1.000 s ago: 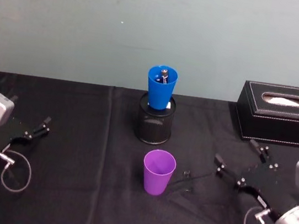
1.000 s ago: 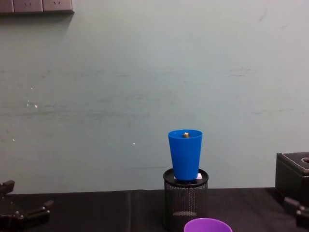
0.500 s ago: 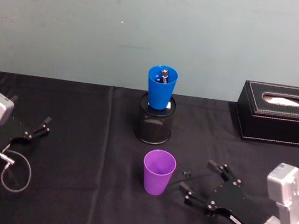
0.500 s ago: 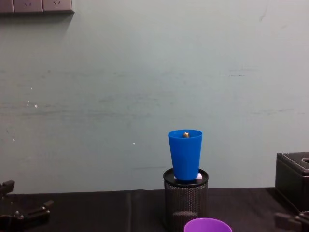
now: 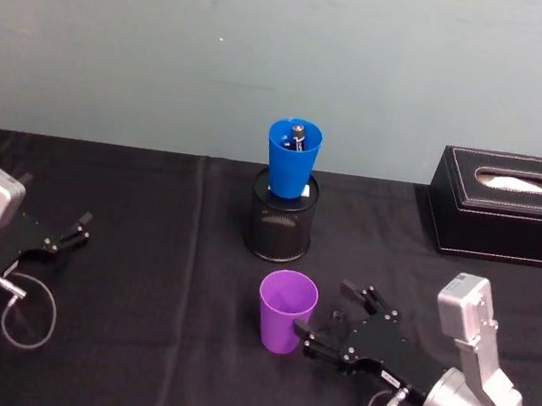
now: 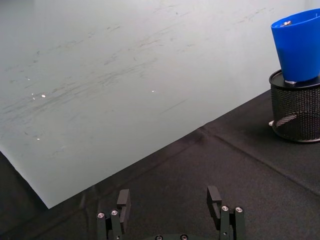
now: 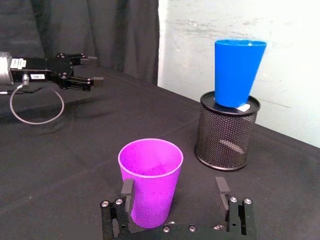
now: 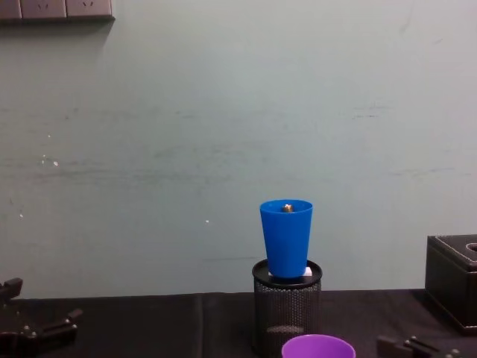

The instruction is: Pick up one cup with a gripper and tap it against the other cup.

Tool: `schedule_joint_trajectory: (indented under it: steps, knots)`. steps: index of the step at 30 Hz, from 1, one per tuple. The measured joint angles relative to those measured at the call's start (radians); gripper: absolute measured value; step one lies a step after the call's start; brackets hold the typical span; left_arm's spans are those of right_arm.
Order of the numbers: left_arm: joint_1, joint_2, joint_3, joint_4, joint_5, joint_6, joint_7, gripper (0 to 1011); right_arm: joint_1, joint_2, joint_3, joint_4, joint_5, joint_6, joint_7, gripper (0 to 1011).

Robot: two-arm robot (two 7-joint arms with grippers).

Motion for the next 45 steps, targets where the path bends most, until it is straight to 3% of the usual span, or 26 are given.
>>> schedule_joint_trajectory:
  steps: [8, 45]
  knots:
    - [0.0, 0.0, 0.0, 0.0, 0.0, 0.0, 0.0, 1000, 0.041, -0.047, -0.006, 0.059, -0.016, -0.007, 0.04, 1002]
    - [0.0, 0.0, 0.0, 0.0, 0.0, 0.0, 0.0, 1000, 0.083, -0.149, 0.001, 0.137, -0.052, -0.016, 0.115, 1002]
